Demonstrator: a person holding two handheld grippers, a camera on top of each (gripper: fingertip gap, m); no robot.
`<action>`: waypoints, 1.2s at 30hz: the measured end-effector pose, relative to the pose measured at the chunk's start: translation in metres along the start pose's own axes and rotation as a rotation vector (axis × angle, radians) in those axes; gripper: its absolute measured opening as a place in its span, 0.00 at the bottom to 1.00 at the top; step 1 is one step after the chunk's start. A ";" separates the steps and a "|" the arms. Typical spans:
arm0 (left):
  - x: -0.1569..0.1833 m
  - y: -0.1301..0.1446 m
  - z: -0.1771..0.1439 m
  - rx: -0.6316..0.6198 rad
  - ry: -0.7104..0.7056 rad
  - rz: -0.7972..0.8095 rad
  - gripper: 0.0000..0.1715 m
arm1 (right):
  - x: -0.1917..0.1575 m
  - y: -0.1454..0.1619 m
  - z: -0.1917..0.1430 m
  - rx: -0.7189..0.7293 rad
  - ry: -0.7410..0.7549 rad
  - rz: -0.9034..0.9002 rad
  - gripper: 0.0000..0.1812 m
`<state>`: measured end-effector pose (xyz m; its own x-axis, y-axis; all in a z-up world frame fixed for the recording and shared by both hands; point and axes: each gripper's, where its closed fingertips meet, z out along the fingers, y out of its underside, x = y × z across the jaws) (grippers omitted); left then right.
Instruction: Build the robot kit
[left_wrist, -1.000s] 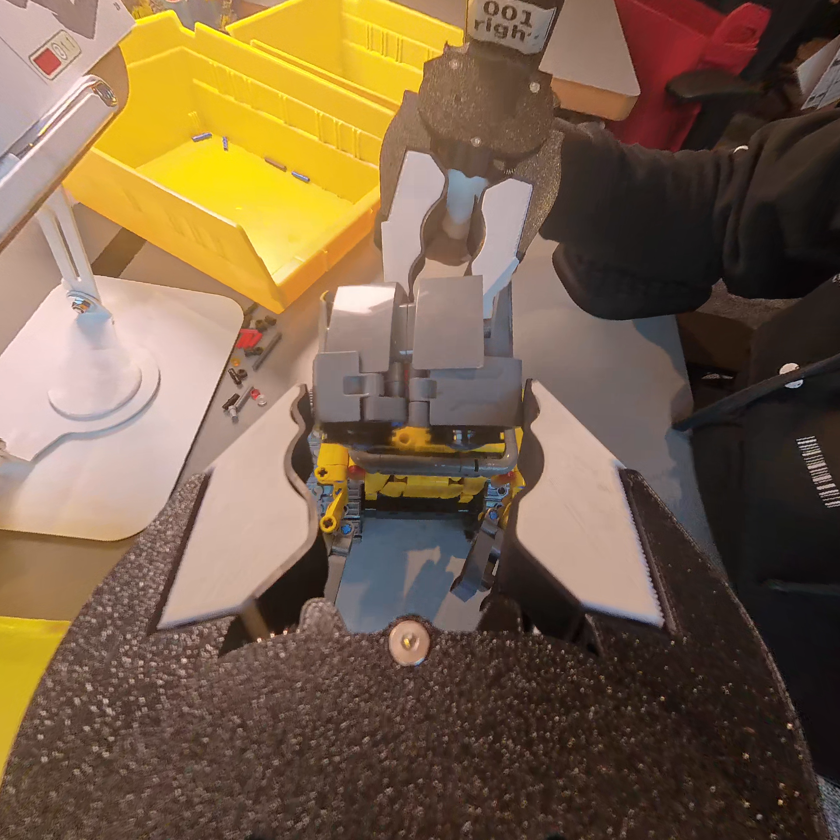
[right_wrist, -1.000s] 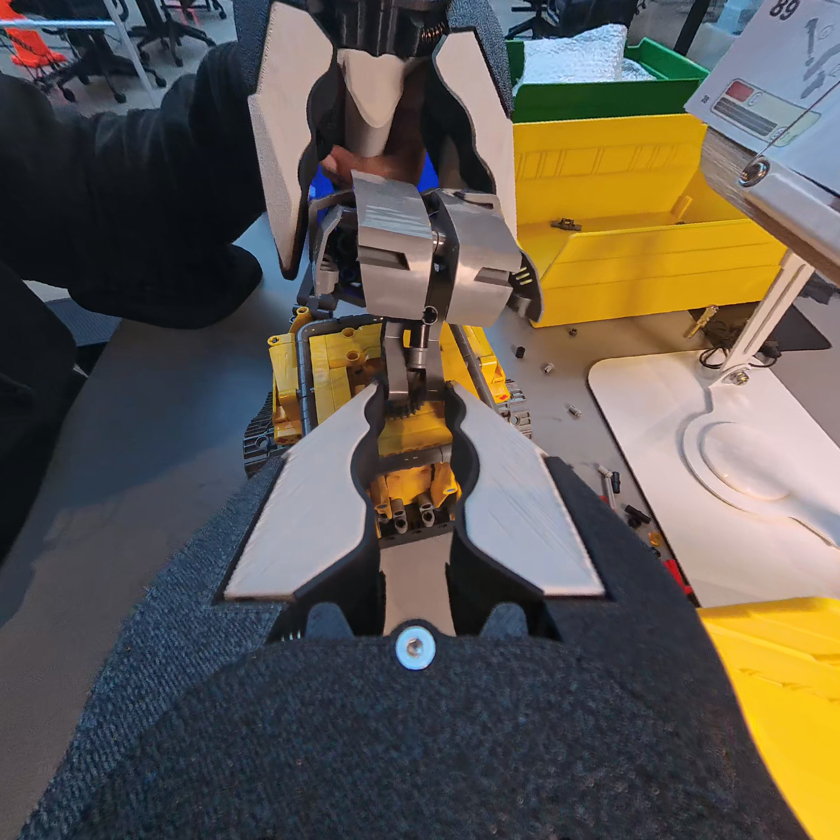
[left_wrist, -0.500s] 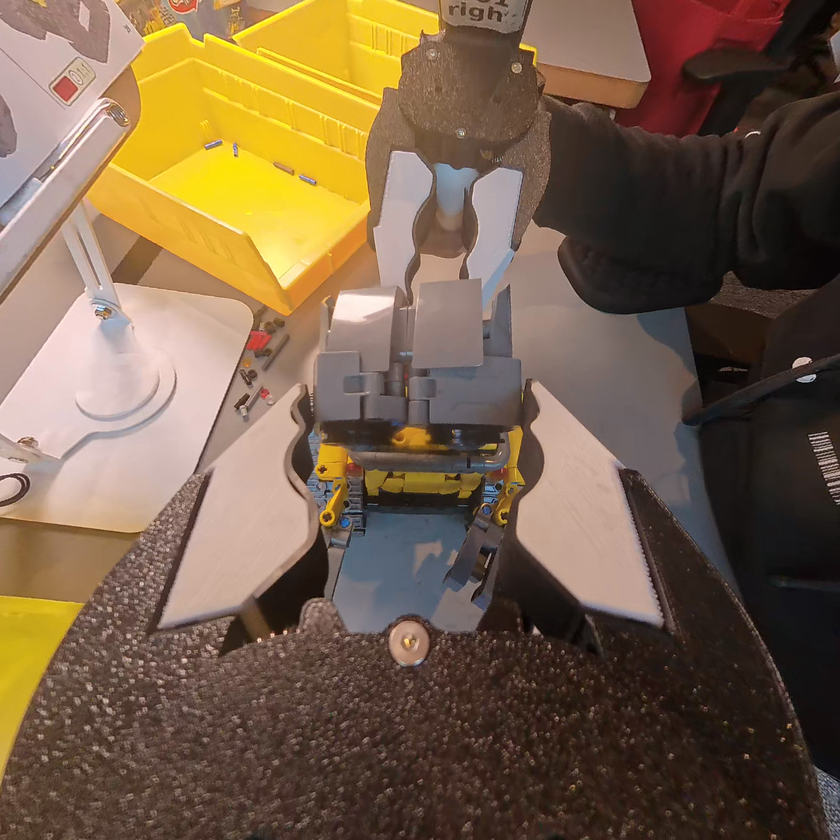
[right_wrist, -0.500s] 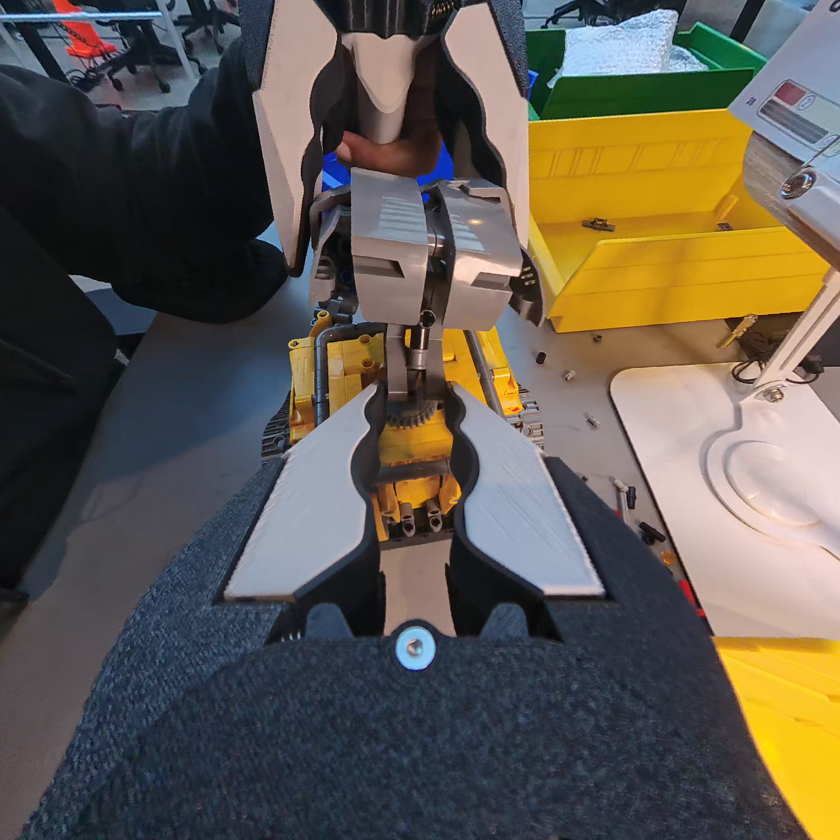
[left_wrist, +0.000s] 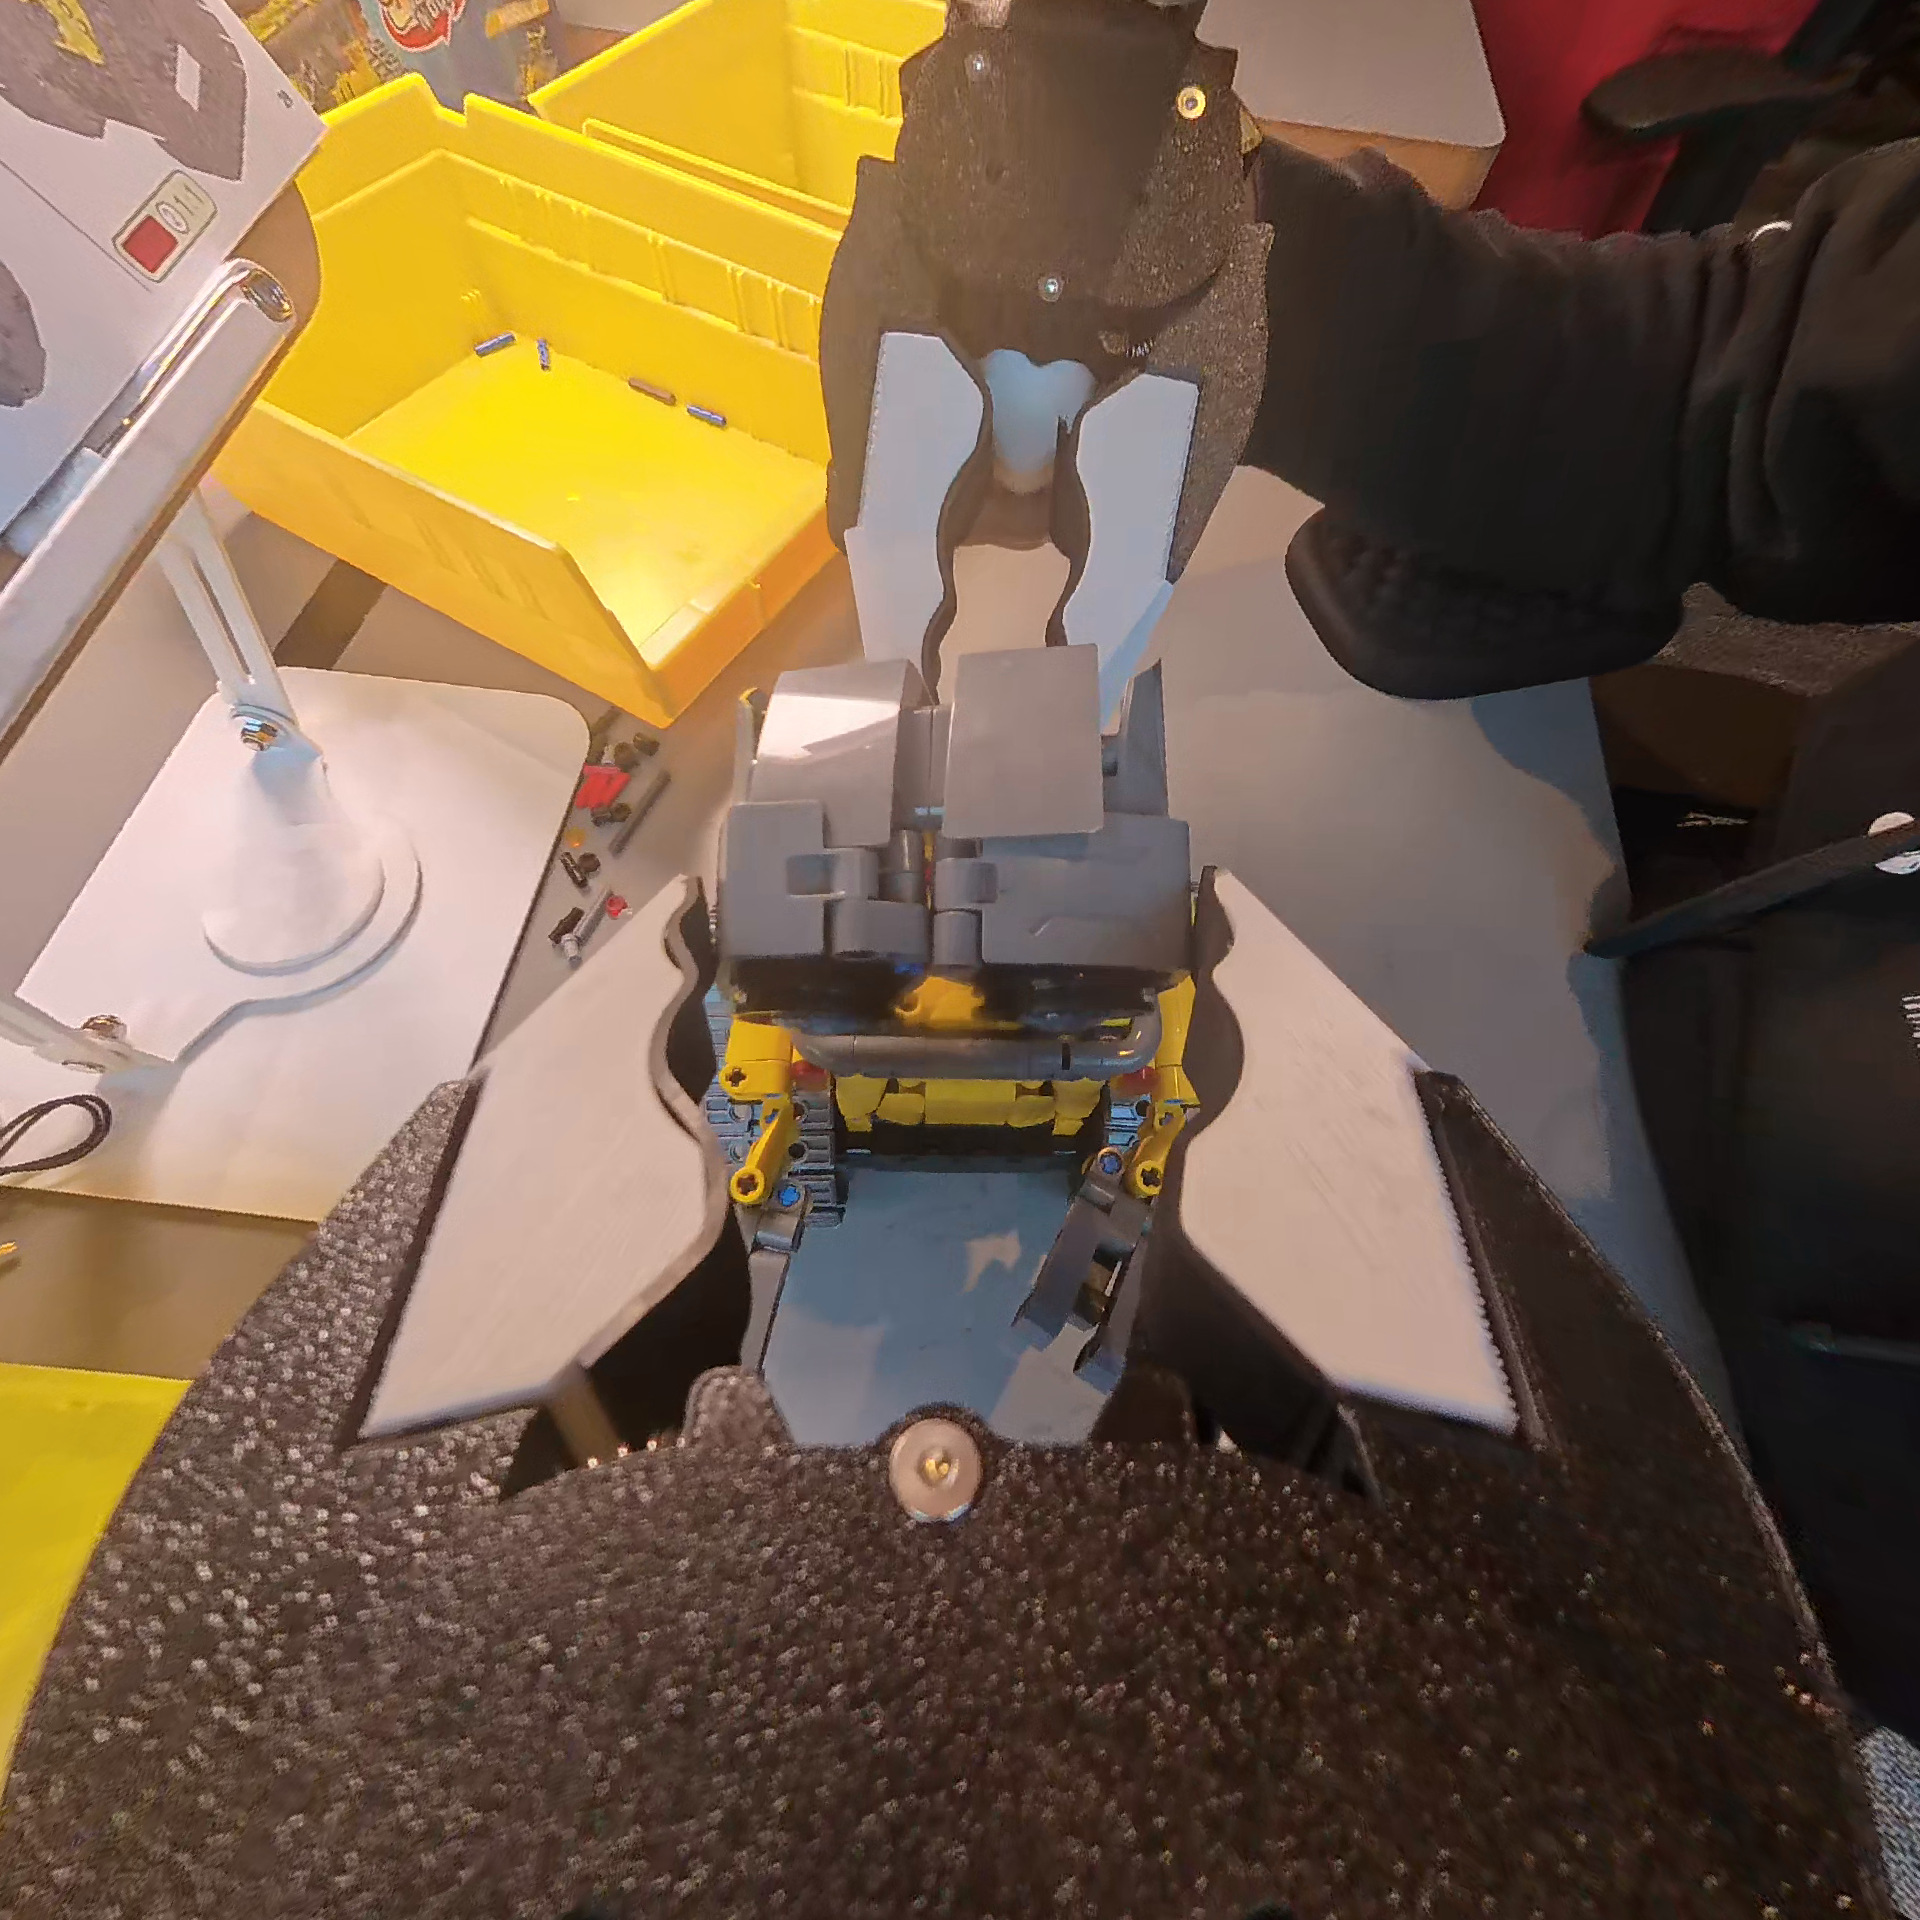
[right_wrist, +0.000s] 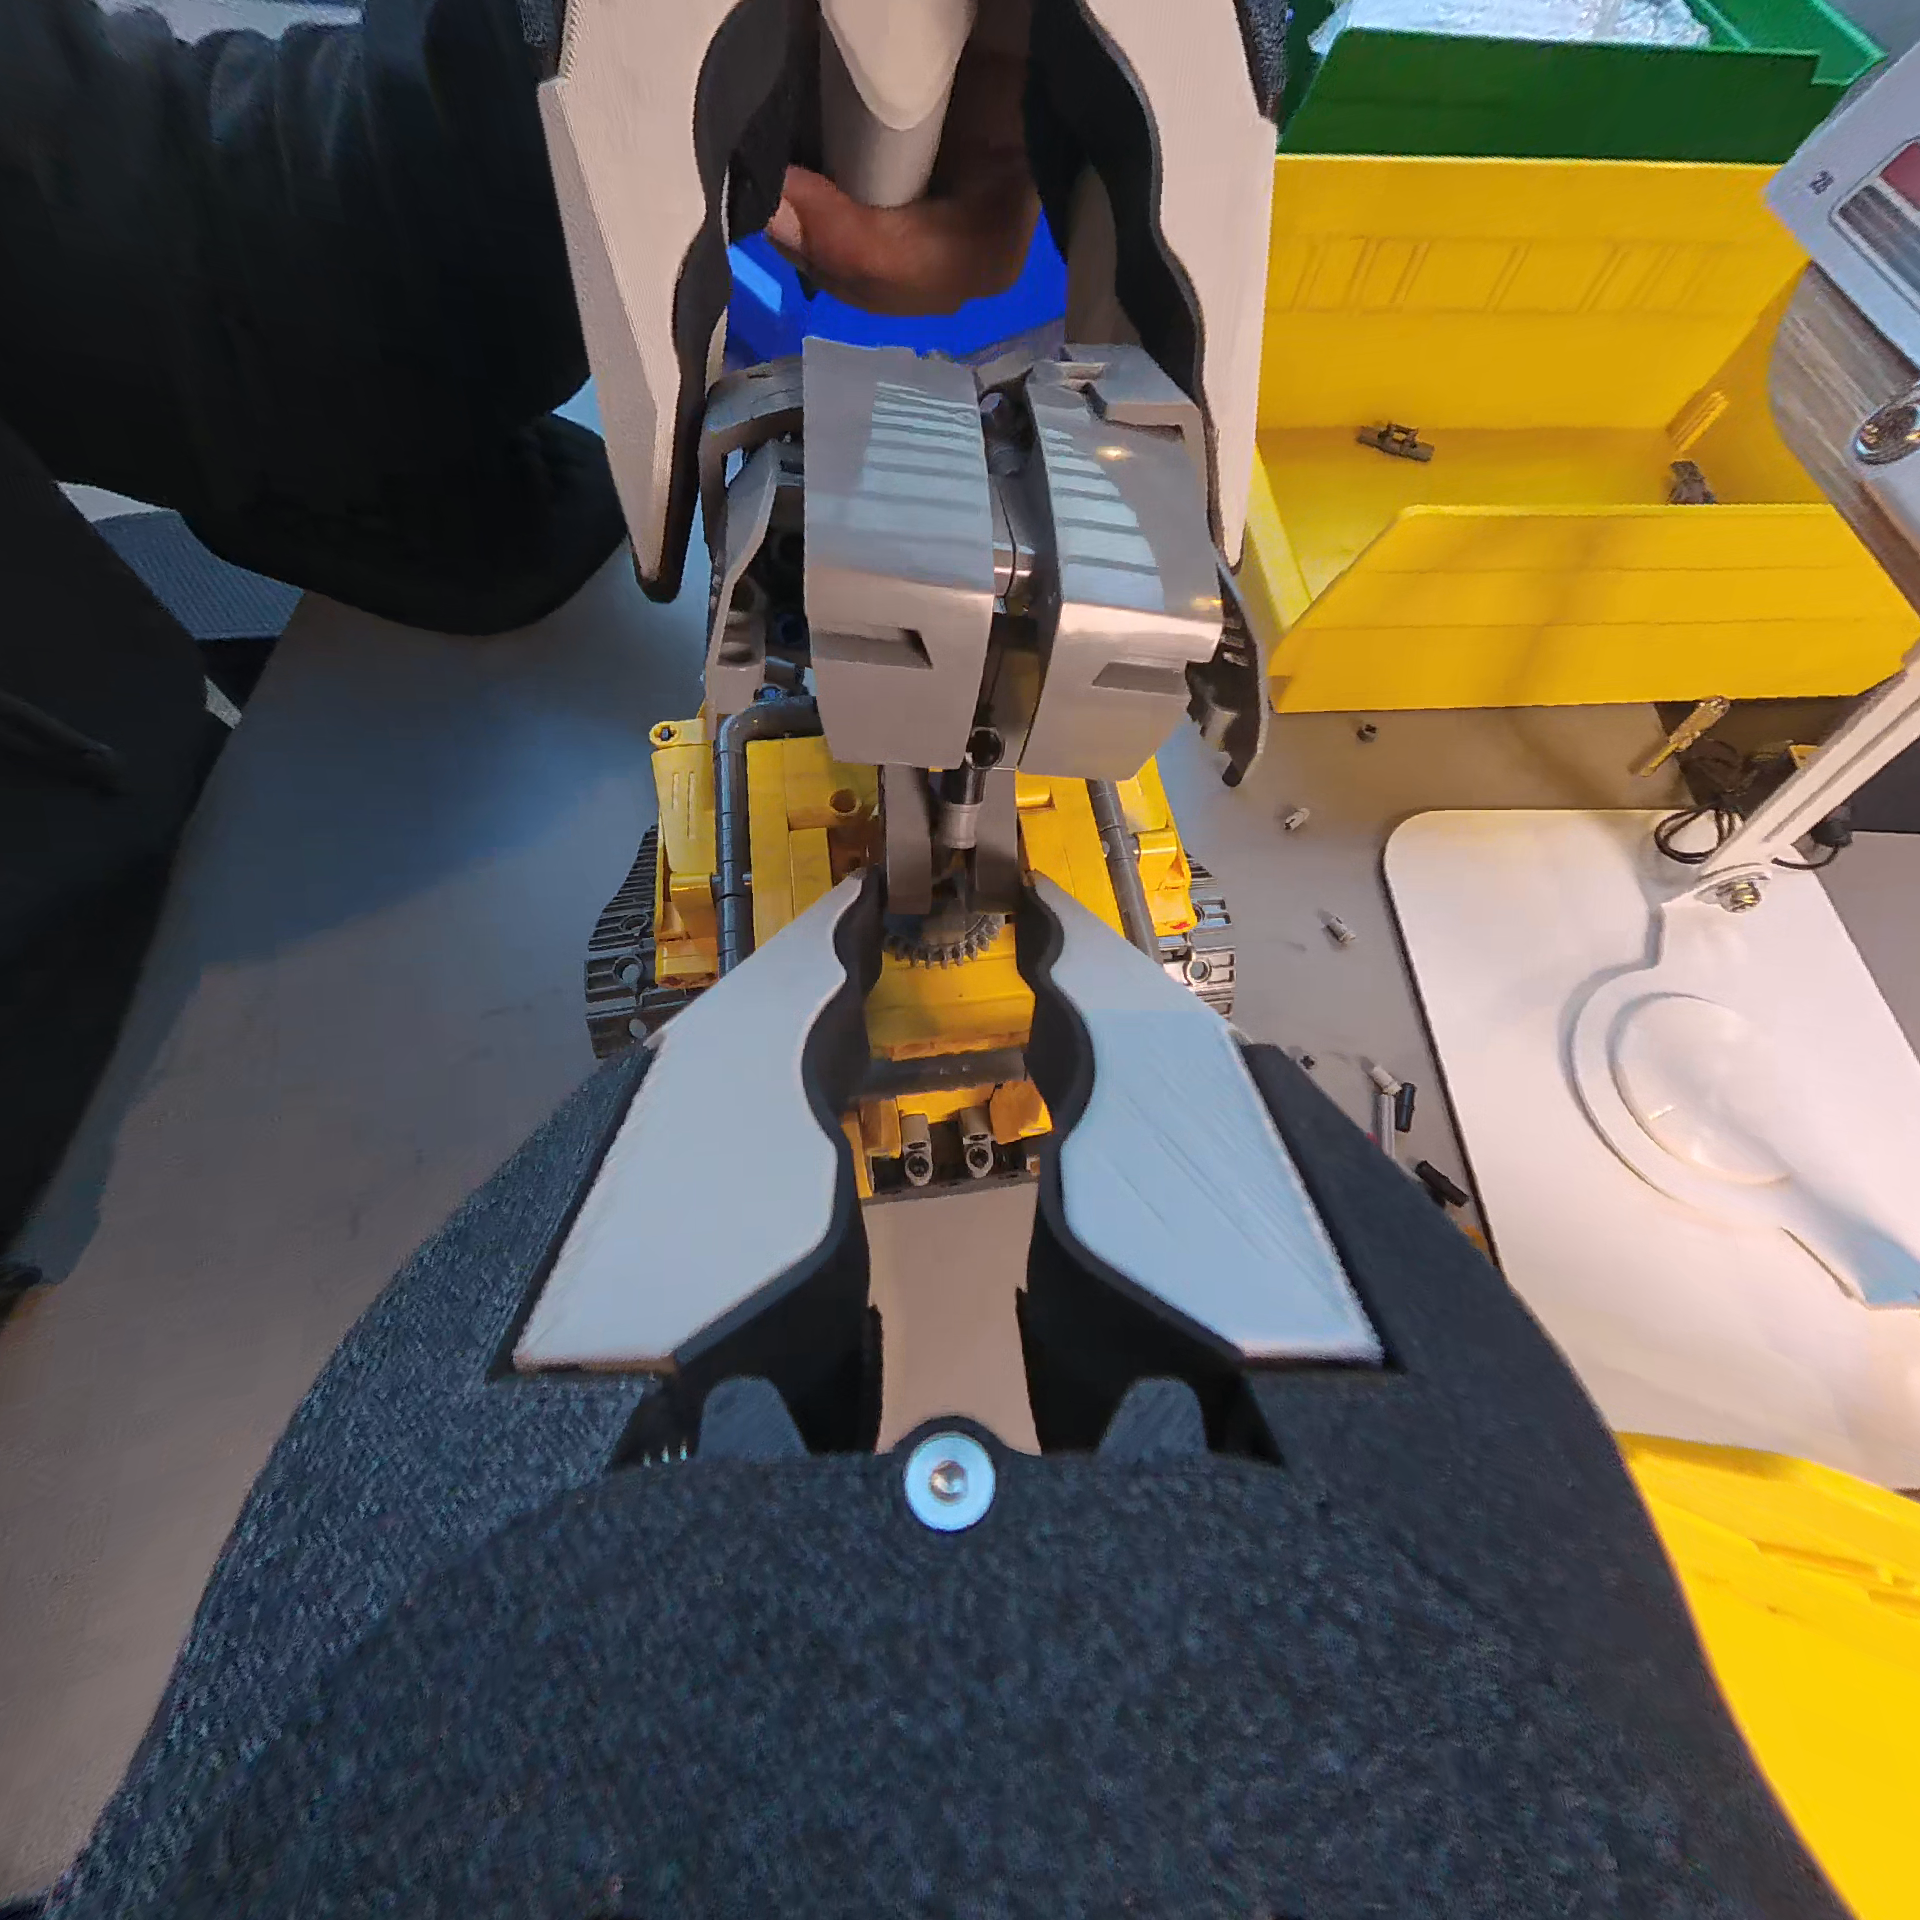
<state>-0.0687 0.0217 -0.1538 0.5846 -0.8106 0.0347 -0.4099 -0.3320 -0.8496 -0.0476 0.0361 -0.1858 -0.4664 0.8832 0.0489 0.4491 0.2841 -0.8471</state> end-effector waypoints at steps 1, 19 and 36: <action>0.000 0.000 0.000 -0.001 -0.001 0.002 0.53 | 0.000 0.000 0.000 -0.017 -0.004 -0.006 0.14; 0.005 -0.006 0.005 -0.009 -0.014 0.068 0.53 | -0.002 0.010 -0.001 -0.270 -0.045 -0.001 0.14; 0.005 0.002 0.004 -0.037 -0.009 0.153 0.52 | -0.005 0.009 -0.003 -0.423 0.064 0.028 0.18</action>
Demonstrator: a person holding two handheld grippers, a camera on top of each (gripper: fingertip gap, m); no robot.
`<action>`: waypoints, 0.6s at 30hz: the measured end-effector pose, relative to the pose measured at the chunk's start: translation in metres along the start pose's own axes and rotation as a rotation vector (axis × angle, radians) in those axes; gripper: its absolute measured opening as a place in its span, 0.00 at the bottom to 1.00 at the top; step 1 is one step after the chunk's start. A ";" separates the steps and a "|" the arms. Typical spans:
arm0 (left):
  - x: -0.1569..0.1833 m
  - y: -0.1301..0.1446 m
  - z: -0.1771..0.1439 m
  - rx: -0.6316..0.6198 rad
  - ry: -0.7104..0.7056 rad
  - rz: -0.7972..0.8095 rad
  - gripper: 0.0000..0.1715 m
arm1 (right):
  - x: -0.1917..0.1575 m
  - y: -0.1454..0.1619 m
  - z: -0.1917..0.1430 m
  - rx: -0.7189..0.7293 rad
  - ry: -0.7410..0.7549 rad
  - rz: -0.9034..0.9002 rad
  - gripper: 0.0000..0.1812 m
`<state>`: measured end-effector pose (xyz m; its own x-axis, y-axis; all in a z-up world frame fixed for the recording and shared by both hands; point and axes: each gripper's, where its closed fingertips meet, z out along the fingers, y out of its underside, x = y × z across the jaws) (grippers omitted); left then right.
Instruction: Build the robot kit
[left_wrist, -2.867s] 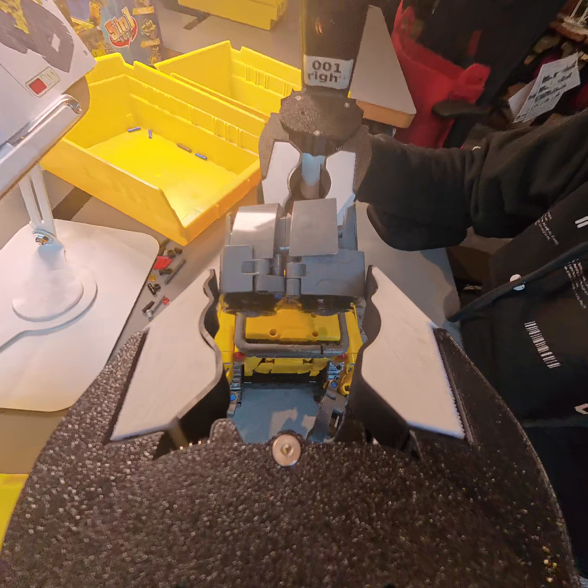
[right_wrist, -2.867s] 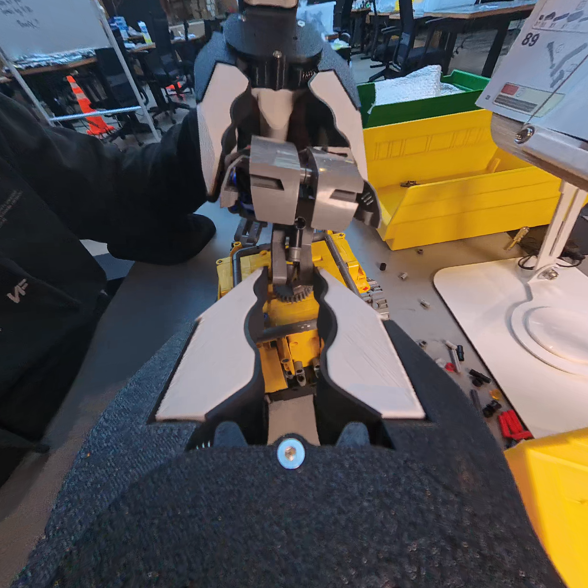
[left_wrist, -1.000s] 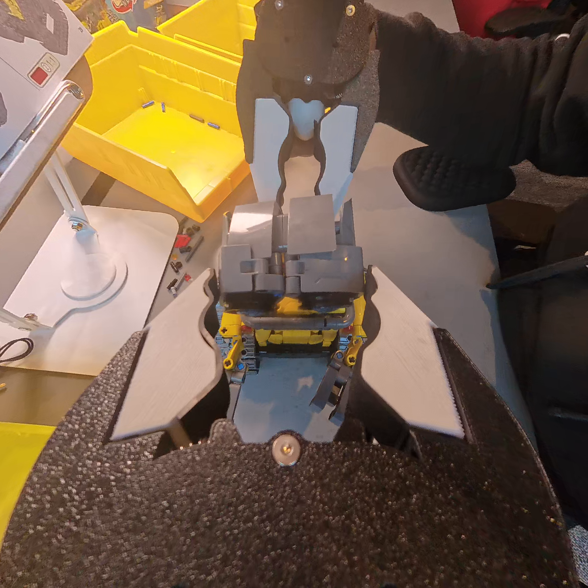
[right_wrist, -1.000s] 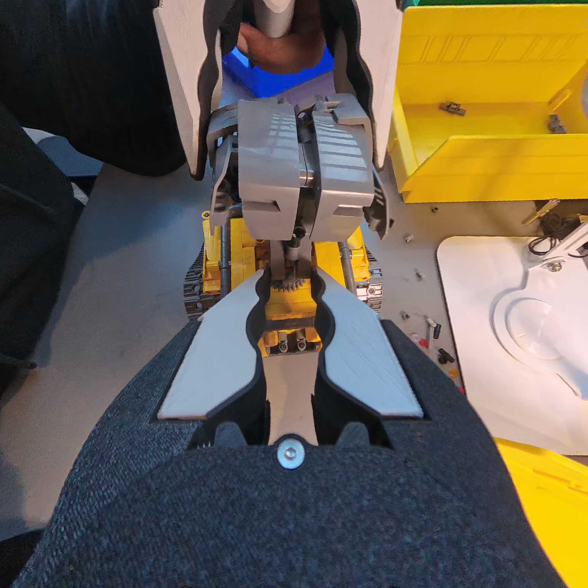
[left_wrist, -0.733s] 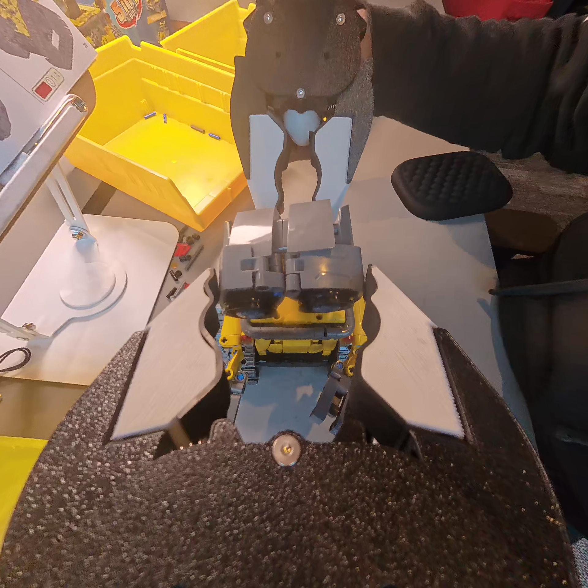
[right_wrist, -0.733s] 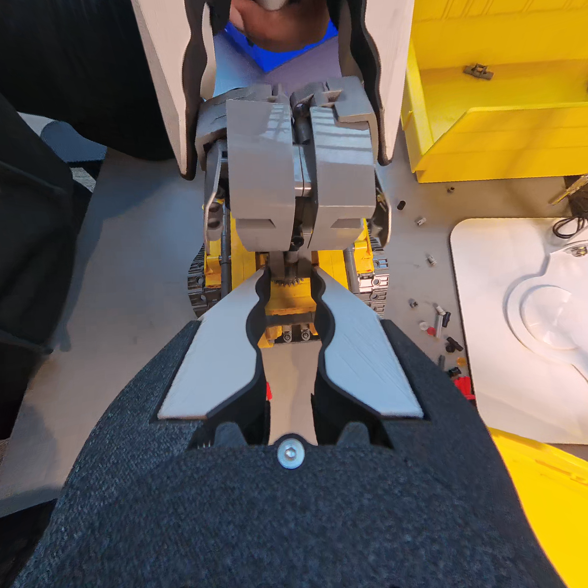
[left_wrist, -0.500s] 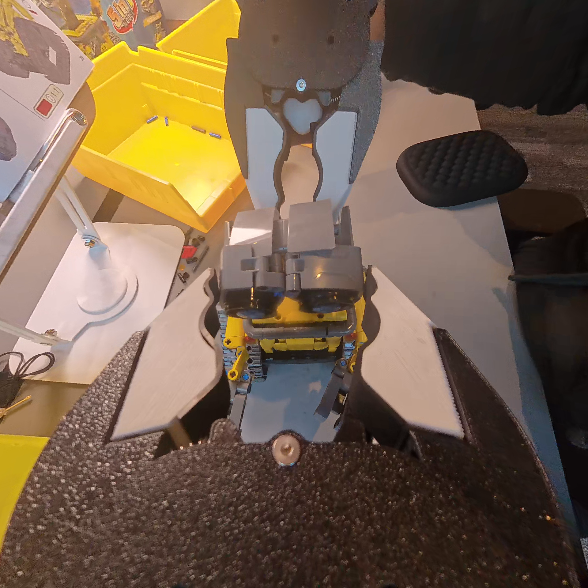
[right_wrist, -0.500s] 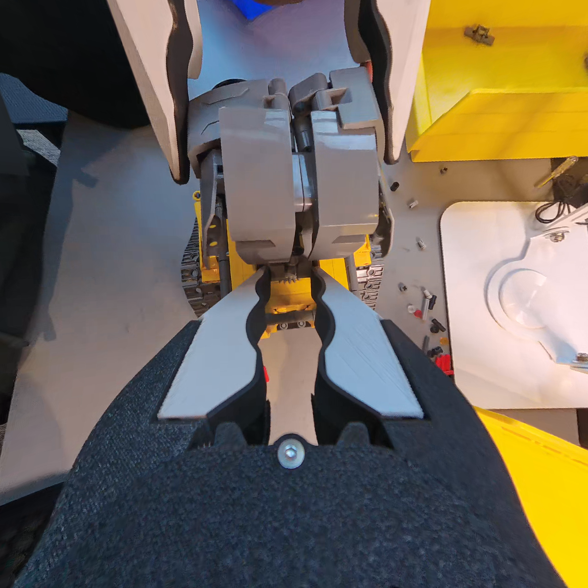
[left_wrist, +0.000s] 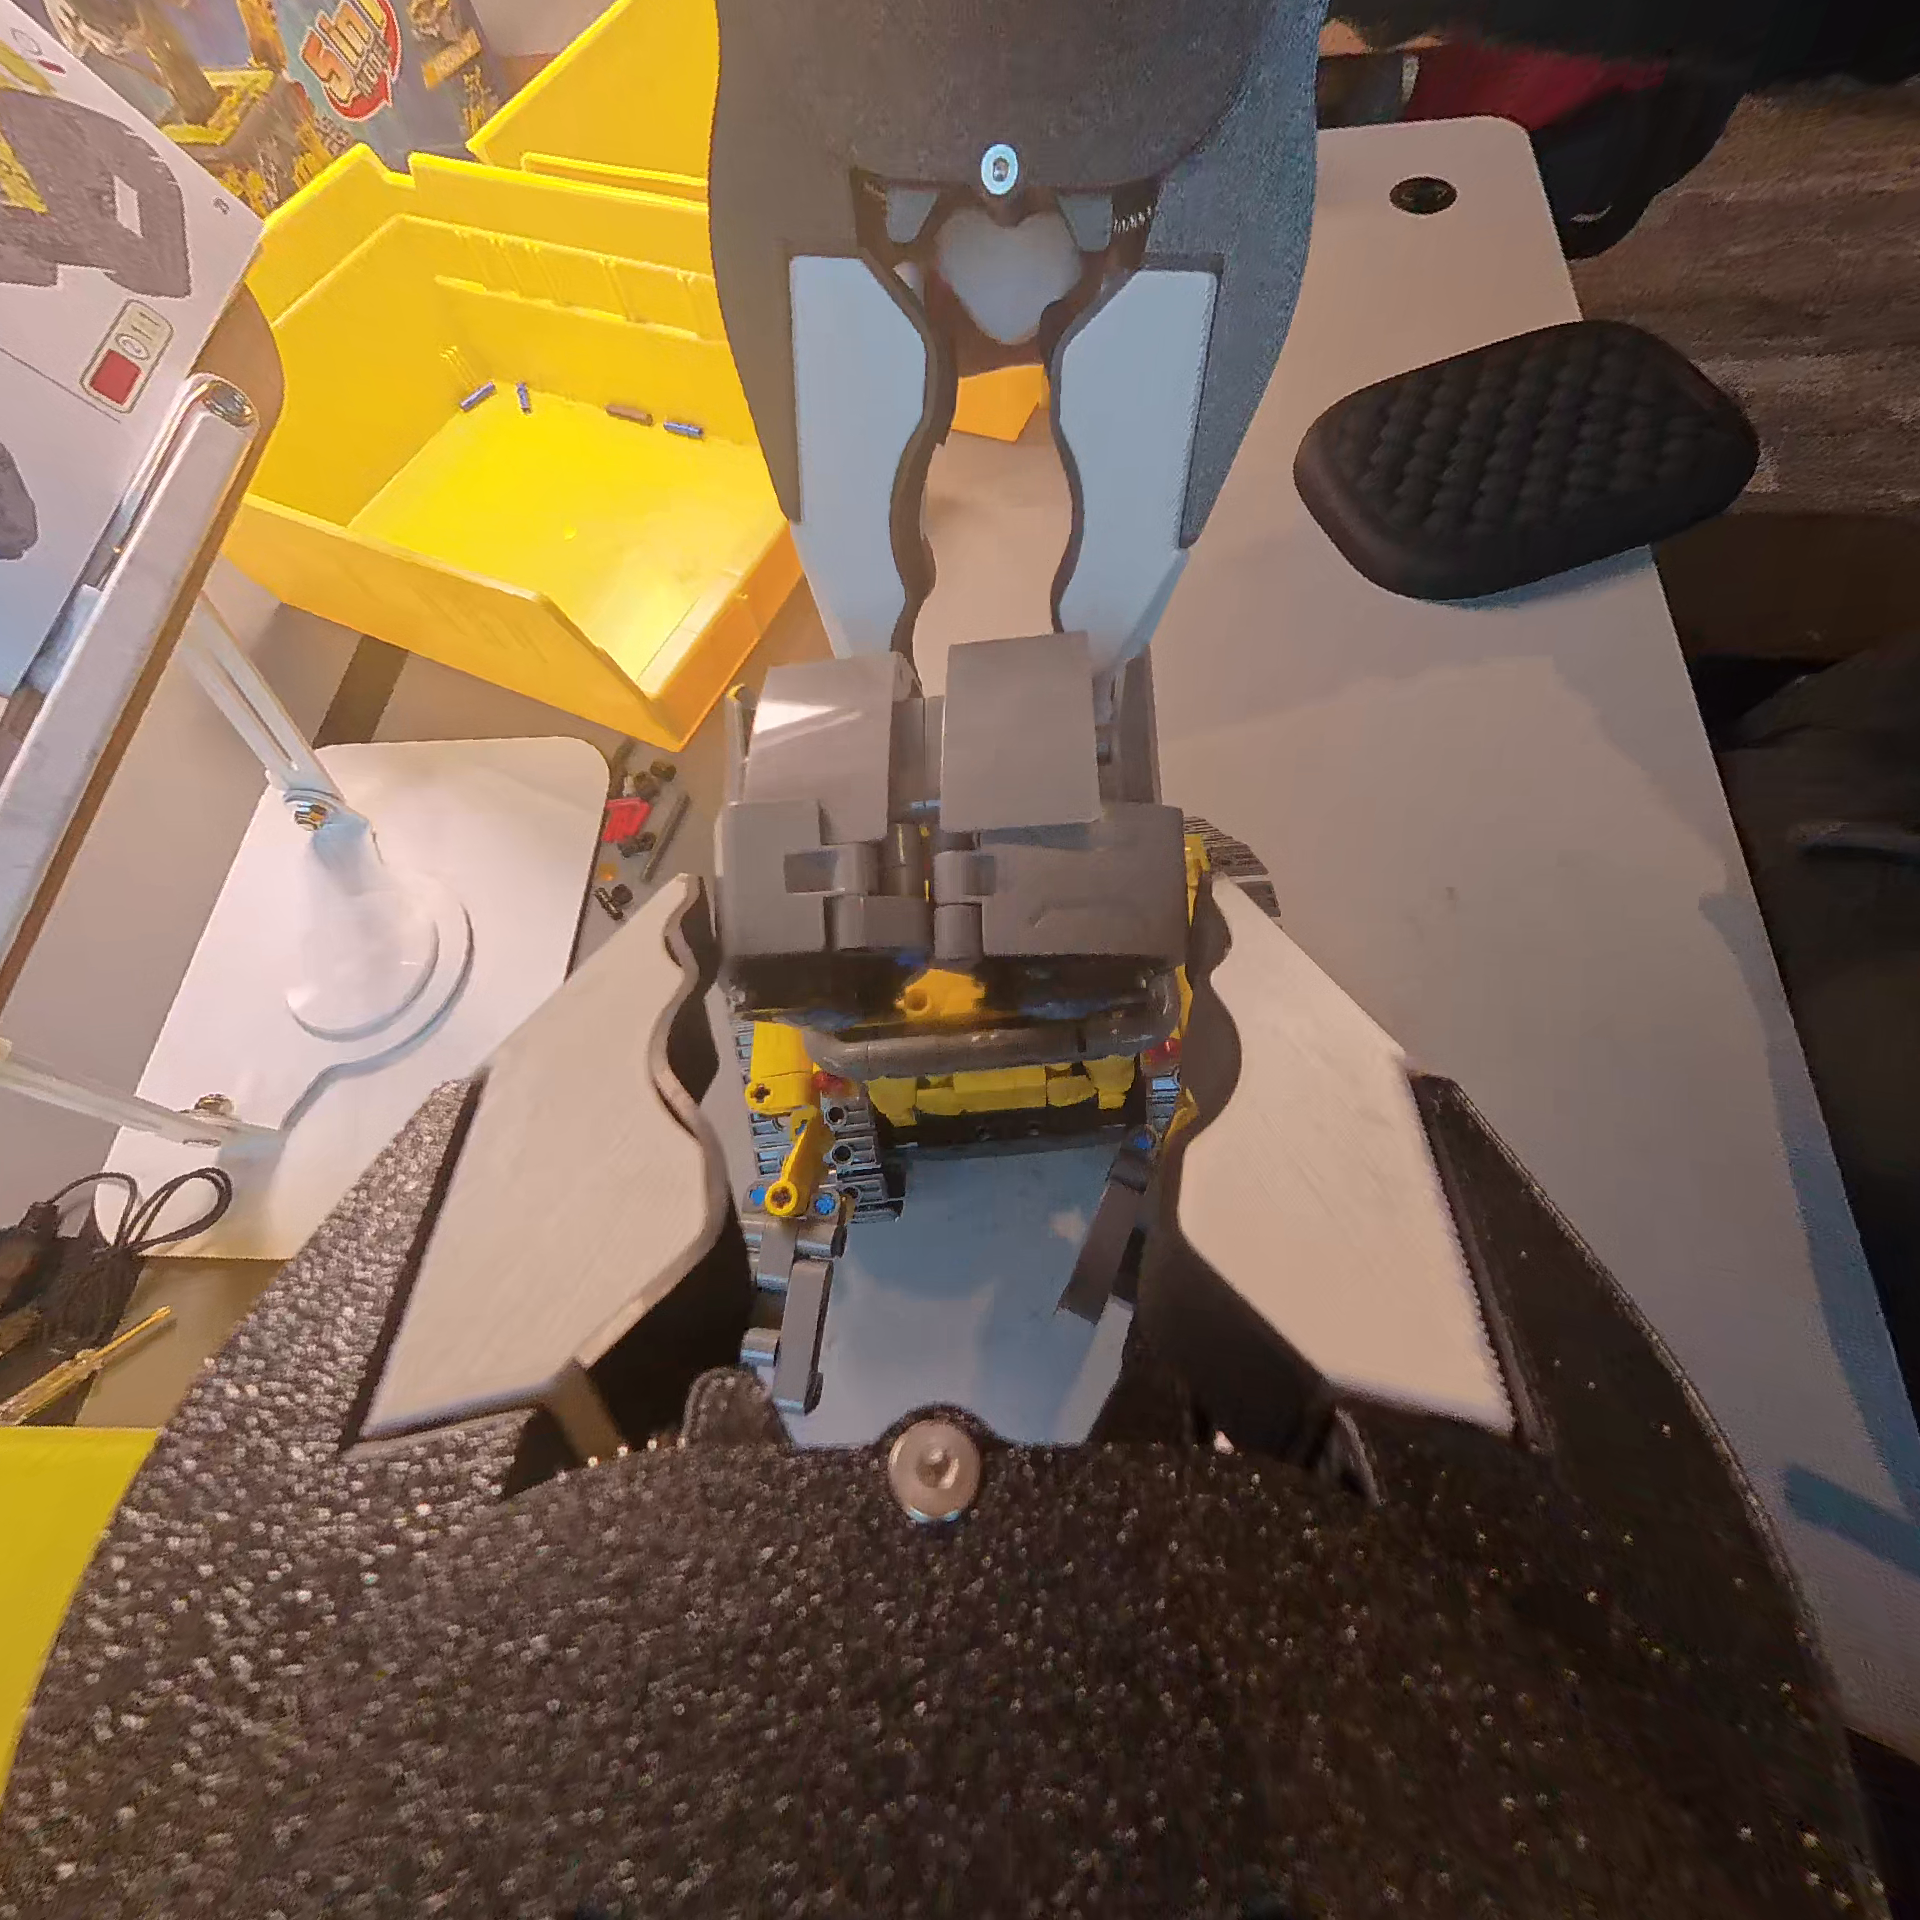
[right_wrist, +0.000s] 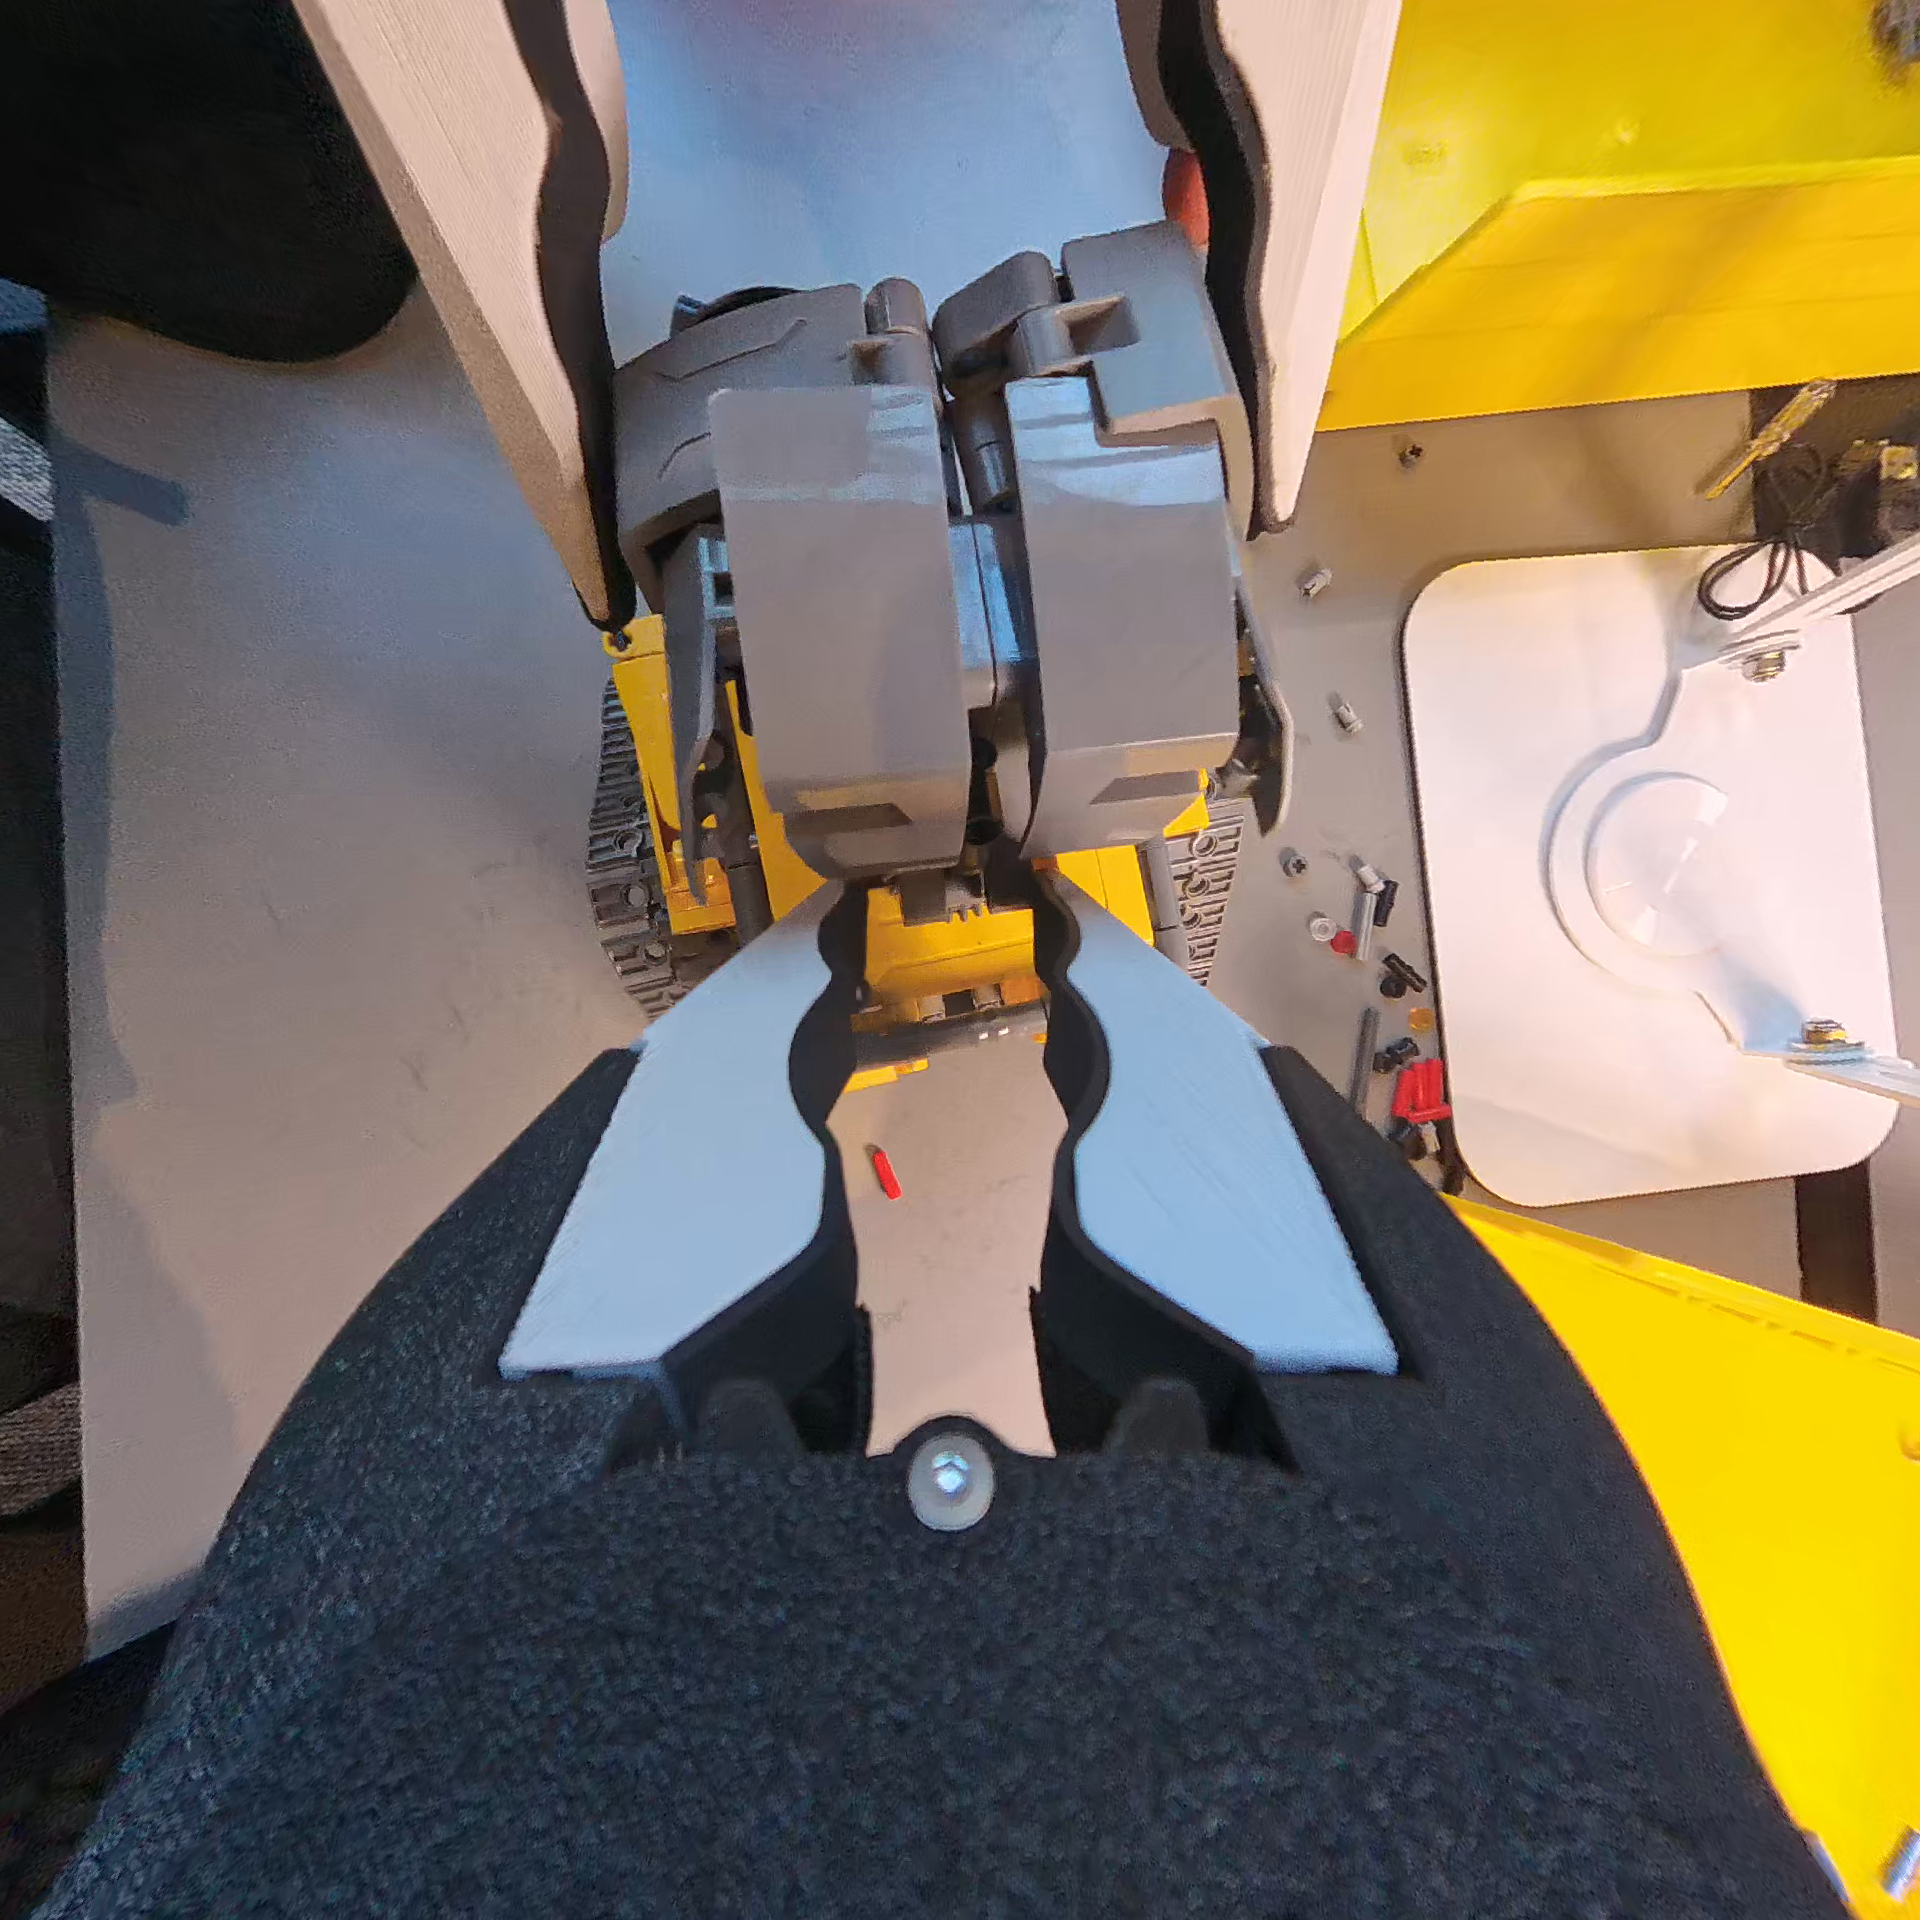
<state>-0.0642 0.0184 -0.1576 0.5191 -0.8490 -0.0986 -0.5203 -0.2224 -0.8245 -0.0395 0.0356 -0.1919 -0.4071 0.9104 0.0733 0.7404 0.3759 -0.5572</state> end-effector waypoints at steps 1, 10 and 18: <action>0.000 0.001 0.000 0.000 0.004 -0.002 0.52 | -0.001 -0.001 -0.001 0.002 -0.011 0.009 0.19; 0.000 0.006 0.000 -0.016 0.002 0.040 0.53 | 0.003 -0.008 -0.005 0.047 -0.027 0.043 0.13; 0.000 0.001 0.001 0.049 0.030 0.032 0.53 | 0.002 -0.007 -0.004 0.052 -0.005 0.039 0.13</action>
<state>-0.0646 0.0188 -0.1592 0.4813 -0.8697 -0.1094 -0.5020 -0.1712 -0.8477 -0.0440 0.0356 -0.1844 -0.3816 0.9232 0.0465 0.7269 0.3308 -0.6018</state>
